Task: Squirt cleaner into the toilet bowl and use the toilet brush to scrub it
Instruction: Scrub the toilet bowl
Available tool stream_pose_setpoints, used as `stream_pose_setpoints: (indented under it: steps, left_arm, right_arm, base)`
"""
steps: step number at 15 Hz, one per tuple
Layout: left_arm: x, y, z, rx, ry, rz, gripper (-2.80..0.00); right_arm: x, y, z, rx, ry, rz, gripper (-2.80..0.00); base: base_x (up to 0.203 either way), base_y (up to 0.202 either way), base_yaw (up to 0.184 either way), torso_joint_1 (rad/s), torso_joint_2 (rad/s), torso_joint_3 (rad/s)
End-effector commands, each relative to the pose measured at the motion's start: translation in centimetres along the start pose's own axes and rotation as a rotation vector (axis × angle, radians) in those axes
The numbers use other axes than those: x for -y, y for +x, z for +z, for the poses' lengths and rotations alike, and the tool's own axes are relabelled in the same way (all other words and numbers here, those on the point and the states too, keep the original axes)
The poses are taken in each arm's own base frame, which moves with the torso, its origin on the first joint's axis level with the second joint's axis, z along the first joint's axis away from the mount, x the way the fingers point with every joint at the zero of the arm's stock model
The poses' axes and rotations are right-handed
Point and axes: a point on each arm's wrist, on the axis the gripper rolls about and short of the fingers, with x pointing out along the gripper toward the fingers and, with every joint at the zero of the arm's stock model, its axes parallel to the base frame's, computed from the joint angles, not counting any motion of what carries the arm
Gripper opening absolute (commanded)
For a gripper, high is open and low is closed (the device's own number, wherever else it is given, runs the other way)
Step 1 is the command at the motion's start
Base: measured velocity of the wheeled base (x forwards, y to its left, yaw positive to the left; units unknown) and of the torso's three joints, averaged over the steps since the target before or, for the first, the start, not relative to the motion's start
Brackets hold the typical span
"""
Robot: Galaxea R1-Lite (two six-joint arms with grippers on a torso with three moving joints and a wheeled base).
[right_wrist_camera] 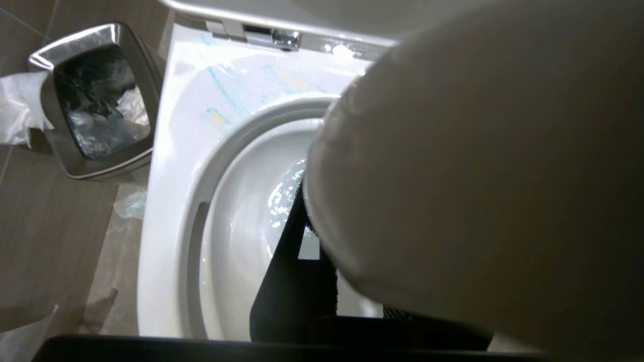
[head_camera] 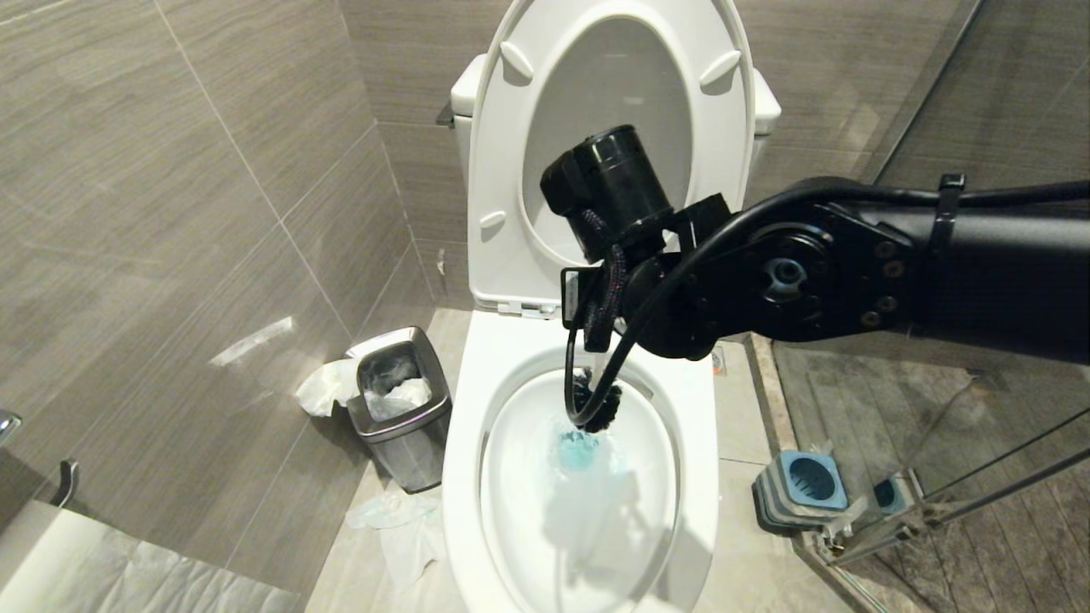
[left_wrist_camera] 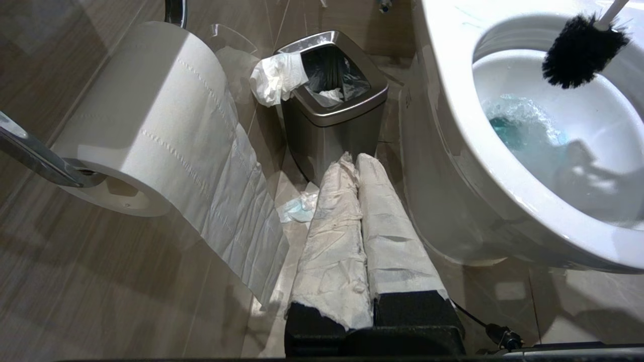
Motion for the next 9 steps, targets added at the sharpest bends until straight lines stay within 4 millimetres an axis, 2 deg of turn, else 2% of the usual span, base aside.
stream_pose_setpoints:
  steps: [1, 5, 9]
  left_arm:
    - [0.0, 0.0, 0.0, -0.001, 0.0, 0.0, -2.8]
    - [0.0, 0.0, 0.0, -0.001, 0.0, 0.0, -2.8]
    - [0.0, 0.0, 0.0, -0.001, 0.0, 0.0, -2.8]
  right_arm:
    - [-0.6, 1.7, -1.5, -0.031, -0.024, -0.023, -2.8]
    - [-1.7, 6.4, -4.4, -0.056, -0.02, -0.061, -2.8]
    - [-2.9, 9.4, -7.1, -0.066, -0.027, -0.069, -2.8]
  base:
    - [0.0, 0.0, 0.0, 0.0, 0.0, 0.0]
    - [0.0, 0.0, 0.0, 0.0, 0.0, 0.0]
    - [0.0, 0.0, 0.0, 0.0, 0.0, 0.0]
